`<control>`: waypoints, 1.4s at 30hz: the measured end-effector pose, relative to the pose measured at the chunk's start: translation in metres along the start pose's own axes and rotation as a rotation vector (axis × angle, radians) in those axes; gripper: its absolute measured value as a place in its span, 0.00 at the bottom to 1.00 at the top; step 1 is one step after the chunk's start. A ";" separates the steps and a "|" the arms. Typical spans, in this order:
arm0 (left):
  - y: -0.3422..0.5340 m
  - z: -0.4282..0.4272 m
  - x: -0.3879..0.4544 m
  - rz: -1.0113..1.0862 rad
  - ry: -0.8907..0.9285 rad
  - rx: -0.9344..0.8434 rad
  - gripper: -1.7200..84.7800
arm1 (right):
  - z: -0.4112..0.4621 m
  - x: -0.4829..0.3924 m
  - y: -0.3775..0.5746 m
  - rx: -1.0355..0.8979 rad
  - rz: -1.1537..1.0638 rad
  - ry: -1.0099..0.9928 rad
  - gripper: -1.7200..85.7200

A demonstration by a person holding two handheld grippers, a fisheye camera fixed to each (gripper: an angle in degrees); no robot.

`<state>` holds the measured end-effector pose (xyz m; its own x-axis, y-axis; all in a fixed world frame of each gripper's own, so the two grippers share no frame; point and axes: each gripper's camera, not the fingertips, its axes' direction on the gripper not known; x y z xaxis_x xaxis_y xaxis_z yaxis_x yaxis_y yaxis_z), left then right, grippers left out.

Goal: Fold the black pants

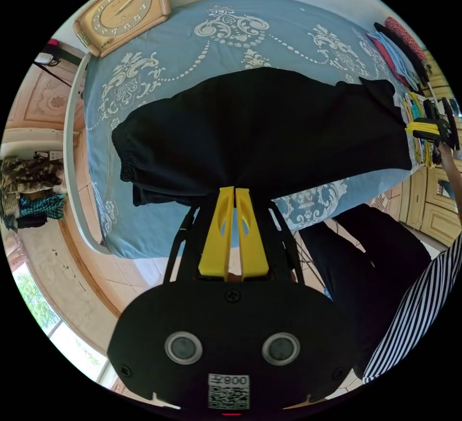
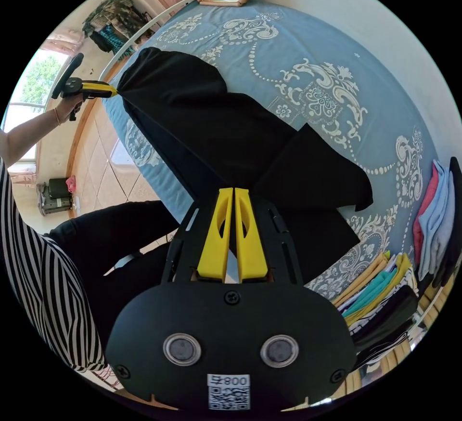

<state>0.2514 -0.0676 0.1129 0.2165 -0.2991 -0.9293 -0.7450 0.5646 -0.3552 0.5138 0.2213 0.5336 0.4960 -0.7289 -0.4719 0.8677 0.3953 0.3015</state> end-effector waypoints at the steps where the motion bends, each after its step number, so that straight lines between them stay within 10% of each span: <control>1: 0.001 0.011 -0.004 0.009 0.005 -0.019 0.02 | 0.002 -0.002 0.009 -0.014 0.012 -0.002 0.02; 26: -0.002 0.168 -0.093 -0.005 0.033 -0.130 0.04 | 0.002 0.038 0.180 0.076 0.380 -0.346 0.03; 34: -0.103 0.209 0.004 0.302 0.637 0.078 0.11 | -0.073 0.100 0.259 0.346 0.624 -0.333 0.05; 42: -0.176 0.305 0.030 0.218 0.806 0.024 0.13 | -0.119 0.167 0.316 0.315 0.756 -0.021 0.09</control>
<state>0.5818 0.0585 0.1165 -0.4556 -0.6351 -0.6238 -0.7024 0.6870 -0.1864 0.8744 0.2906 0.4516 0.9399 -0.3399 -0.0334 0.2475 0.6106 0.7523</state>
